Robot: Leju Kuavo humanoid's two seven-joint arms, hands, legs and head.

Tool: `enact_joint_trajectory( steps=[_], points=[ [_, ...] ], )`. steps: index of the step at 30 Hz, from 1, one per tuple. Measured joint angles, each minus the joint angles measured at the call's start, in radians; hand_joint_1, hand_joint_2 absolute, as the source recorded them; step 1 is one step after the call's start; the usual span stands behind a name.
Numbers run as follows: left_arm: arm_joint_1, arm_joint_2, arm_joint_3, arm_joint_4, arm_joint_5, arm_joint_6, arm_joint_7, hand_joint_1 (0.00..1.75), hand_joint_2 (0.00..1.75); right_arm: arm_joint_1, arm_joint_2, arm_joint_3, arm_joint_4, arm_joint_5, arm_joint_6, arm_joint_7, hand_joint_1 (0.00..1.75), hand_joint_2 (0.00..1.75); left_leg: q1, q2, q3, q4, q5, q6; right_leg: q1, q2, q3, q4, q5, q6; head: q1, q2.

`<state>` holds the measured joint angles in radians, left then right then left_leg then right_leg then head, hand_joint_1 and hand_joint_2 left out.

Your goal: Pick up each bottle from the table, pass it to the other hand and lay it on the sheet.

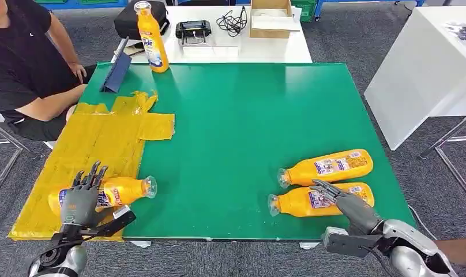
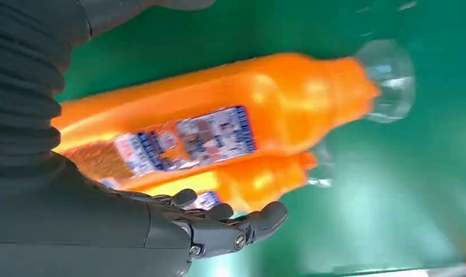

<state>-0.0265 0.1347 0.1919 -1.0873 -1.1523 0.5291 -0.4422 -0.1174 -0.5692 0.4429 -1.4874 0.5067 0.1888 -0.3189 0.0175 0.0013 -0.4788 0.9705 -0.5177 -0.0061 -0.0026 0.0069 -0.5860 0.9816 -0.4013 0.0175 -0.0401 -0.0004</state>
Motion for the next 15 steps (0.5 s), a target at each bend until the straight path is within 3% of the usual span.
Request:
enact_joint_trajectory(
  steps=[10,11,15],
  points=[
    [0.055,-0.001,-0.029,-0.080,0.031,-0.008,-0.040,0.00,1.75,-0.013,0.001,0.005,0.019,0.048,-0.033,0.015,0.00,1.75,0.000,0.000,-0.001,0.000,0.000,0.000,0.001,0.000,-0.001,0.000,0.000,0.000,0.000,0.000],
    [0.061,-0.001,-0.032,-0.087,-0.001,-0.001,-0.020,0.00,0.00,-0.014,0.001,0.005,0.021,0.049,-0.034,0.015,0.00,1.75,0.000,0.000,-0.001,0.000,0.000,0.000,0.001,0.000,-0.002,0.000,0.000,0.000,0.000,0.000],
    [0.061,-0.001,-0.052,-0.095,-0.105,0.009,0.056,0.00,0.00,-0.021,0.002,0.005,0.029,0.056,-0.035,0.016,0.00,1.75,0.000,-0.001,-0.002,0.000,0.000,0.000,0.001,0.000,-0.002,0.000,0.000,0.000,0.000,0.000]
  ],
)
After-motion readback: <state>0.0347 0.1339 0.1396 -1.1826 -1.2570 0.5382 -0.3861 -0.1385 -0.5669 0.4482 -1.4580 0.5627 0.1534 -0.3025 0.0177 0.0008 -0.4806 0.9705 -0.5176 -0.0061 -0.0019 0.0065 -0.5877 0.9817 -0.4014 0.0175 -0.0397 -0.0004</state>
